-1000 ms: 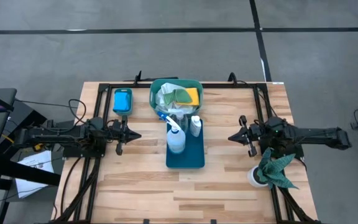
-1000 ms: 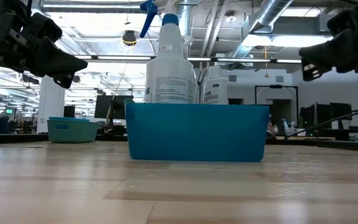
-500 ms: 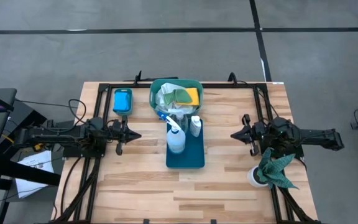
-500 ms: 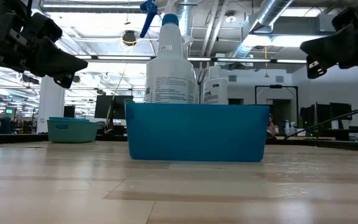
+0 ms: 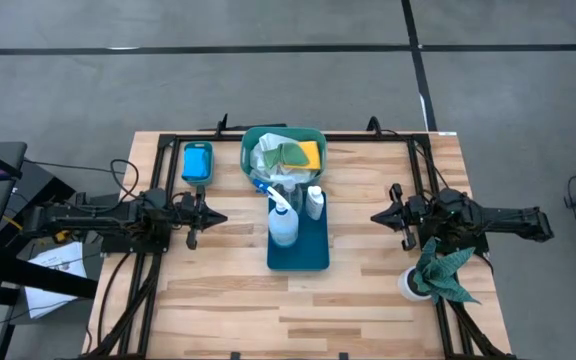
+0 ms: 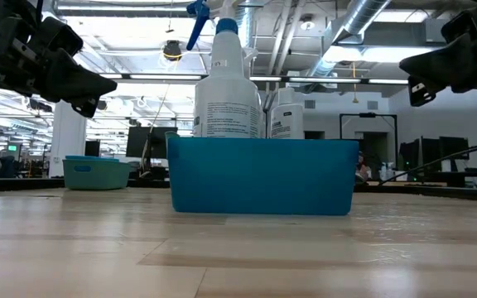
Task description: Pick & Place Kitchen Items
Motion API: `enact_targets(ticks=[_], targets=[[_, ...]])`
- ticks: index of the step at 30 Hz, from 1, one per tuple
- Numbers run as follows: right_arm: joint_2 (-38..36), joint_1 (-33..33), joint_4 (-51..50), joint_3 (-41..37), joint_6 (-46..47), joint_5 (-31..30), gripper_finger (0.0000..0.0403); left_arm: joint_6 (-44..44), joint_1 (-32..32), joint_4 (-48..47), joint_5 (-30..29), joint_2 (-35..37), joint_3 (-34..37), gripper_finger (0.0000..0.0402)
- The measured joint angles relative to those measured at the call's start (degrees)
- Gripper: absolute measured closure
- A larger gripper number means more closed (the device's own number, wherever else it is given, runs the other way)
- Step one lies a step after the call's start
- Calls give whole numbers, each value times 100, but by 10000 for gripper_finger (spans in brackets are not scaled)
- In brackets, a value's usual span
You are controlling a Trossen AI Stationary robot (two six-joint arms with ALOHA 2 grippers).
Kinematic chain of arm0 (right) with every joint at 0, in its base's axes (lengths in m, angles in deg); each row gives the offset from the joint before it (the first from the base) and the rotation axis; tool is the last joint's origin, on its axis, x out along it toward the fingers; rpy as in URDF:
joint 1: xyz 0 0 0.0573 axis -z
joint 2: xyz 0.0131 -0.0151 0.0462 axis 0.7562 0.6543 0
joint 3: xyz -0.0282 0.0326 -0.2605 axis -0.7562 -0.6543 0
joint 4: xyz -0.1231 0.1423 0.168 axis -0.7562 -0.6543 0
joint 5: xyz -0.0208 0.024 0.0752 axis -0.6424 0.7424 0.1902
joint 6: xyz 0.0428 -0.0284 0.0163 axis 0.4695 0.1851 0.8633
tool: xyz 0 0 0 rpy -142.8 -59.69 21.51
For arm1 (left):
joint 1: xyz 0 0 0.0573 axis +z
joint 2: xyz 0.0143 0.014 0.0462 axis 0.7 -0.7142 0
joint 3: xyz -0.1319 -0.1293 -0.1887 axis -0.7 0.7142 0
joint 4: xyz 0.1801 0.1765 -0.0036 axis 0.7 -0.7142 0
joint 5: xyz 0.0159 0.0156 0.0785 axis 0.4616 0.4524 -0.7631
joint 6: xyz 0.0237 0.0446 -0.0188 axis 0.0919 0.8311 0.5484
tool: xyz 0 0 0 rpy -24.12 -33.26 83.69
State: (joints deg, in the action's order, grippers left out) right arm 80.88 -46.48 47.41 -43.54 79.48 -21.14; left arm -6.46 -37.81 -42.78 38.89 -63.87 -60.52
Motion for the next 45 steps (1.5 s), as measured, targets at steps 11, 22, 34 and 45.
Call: enact_targets(ticks=[11,22,34,45], targets=[[134,0,-2,-2,2,-9,403,0,0,0,0,0,0,399],[132,0,0,-2,1,8,403,0,0,-1,0,0,0,399],[132,0,0,-2,1,8,403,-1,0,-1,0,0,0,399],[132,0,0,-2,2,11,403,0,0,-2,0,0,0,399]])
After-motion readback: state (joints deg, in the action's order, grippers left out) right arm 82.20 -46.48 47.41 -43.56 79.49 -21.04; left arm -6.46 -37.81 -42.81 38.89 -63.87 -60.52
